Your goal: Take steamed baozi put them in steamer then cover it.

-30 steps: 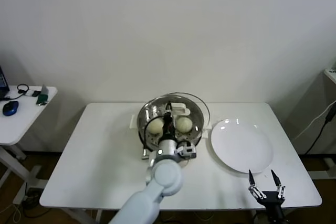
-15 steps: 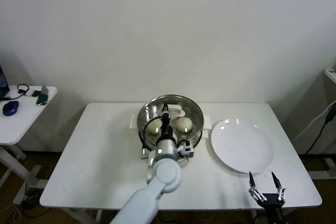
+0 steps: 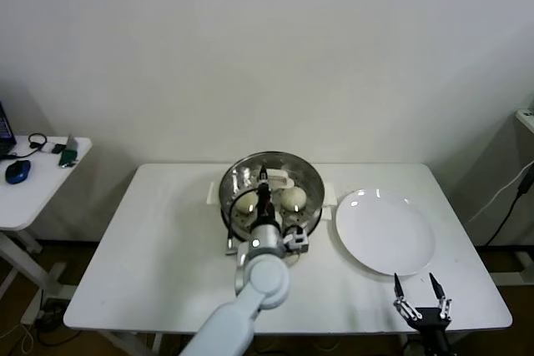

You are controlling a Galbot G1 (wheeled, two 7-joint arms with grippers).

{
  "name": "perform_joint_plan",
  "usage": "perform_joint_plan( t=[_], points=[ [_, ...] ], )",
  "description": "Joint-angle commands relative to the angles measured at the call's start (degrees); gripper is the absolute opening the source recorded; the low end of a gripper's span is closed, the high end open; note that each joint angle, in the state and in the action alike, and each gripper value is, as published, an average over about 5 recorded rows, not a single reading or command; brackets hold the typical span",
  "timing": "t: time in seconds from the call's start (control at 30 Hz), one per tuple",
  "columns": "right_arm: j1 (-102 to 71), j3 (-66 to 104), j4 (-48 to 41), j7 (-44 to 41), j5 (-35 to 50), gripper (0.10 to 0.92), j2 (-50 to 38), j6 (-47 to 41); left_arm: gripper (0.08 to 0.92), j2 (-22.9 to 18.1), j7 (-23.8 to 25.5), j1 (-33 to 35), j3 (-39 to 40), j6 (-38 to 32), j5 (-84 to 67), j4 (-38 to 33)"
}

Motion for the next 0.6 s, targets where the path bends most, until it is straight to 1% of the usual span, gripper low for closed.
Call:
perform_joint_plan(
  t=[0.03,0.13,0.23,0.47,0.6],
  points=[
    [0.08,-0.08,0.14,-0.33,0.0,0.823,-0.12,-0.24,0.169,0.77,0.29,0.27,0.31,1.84,-1.51,-0.94],
    [0.0,-0.14,0.26,-0.73,-0.04,0.823,-0.27,-0.42,0.242,1.71,0.29,0.29,1.05,1.94,-3.52,-2.61],
    [-0.15,-0.16,0.5,-1.1,0.01,0.823,-0.56,-0.57,0.328,3.86,0.05,0.57,2.35,2.04,-7.58,-5.62],
    [-0.03,-0.35,1.04,-0.84,0.59,0.823,-1.27,-1.53,0.536,11.66,-2.14,0.4,3.99,2.55,-20.69,-17.08],
    [0.42,-1.05,0.97,0.4,0.92,0.823,-1.44,-2.24,0.649,16.63,-4.54,0.92,3.6,1.88,-30.39,-22.44]
  ],
)
